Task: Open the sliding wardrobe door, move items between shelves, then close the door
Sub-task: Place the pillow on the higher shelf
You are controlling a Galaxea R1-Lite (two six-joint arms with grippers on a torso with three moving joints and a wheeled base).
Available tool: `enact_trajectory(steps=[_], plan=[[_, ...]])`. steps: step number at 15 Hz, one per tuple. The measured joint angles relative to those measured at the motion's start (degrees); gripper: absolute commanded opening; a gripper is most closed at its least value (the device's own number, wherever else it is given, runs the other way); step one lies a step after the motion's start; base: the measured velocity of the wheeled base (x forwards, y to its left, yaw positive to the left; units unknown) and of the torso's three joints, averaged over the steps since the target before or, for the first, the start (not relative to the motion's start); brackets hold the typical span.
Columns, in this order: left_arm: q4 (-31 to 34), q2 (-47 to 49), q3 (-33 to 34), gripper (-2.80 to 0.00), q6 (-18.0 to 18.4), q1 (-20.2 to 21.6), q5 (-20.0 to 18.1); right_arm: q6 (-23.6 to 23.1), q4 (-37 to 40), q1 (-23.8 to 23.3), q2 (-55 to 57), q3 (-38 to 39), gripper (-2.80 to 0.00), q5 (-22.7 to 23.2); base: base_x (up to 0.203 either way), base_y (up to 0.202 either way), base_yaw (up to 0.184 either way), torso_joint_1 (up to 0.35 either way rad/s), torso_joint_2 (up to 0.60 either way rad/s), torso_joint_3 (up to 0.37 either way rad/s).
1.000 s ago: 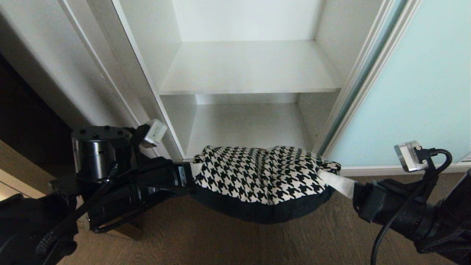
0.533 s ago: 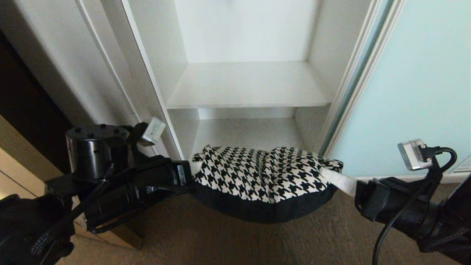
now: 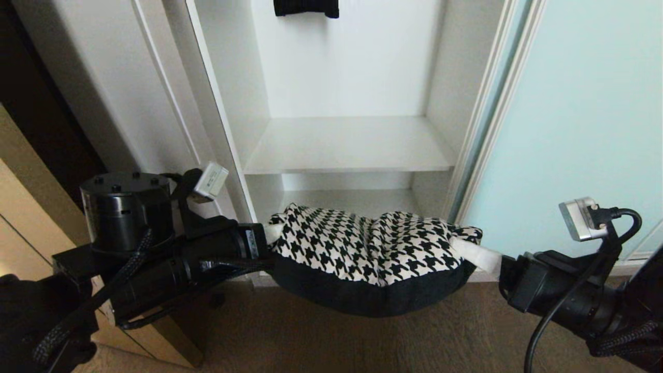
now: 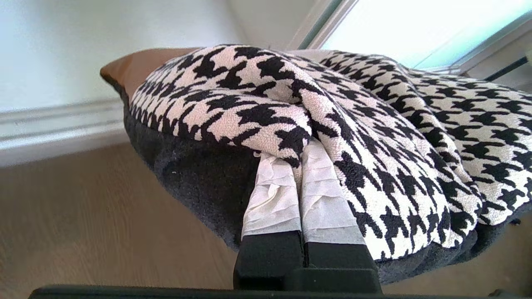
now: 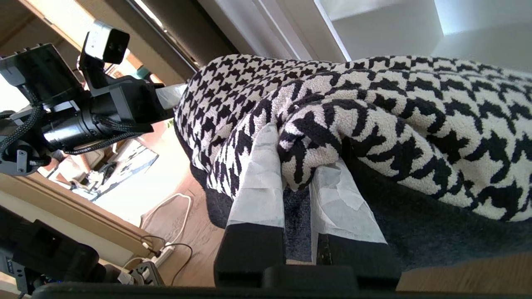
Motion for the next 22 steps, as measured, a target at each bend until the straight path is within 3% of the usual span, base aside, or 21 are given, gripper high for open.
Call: enact_trajectory(steps=[16, 22], plan=[[-0.1, 0.1, 0.2, -2.80, 0.1, 0.0, 0.0, 0.0, 0.0, 0.0, 0.4, -0.1, -2.80, 0.0, 0.000, 0.000, 0.000, 0.002, 0.00, 0.201], [0.0, 0.3, 0.2, -2.80, 0.1, 0.0, 0.0, 0.0, 0.0, 0.0, 0.7, -0.1, -2.80, 0.0, 0.000, 0.000, 0.000, 0.008, -0.01, 0.032]])
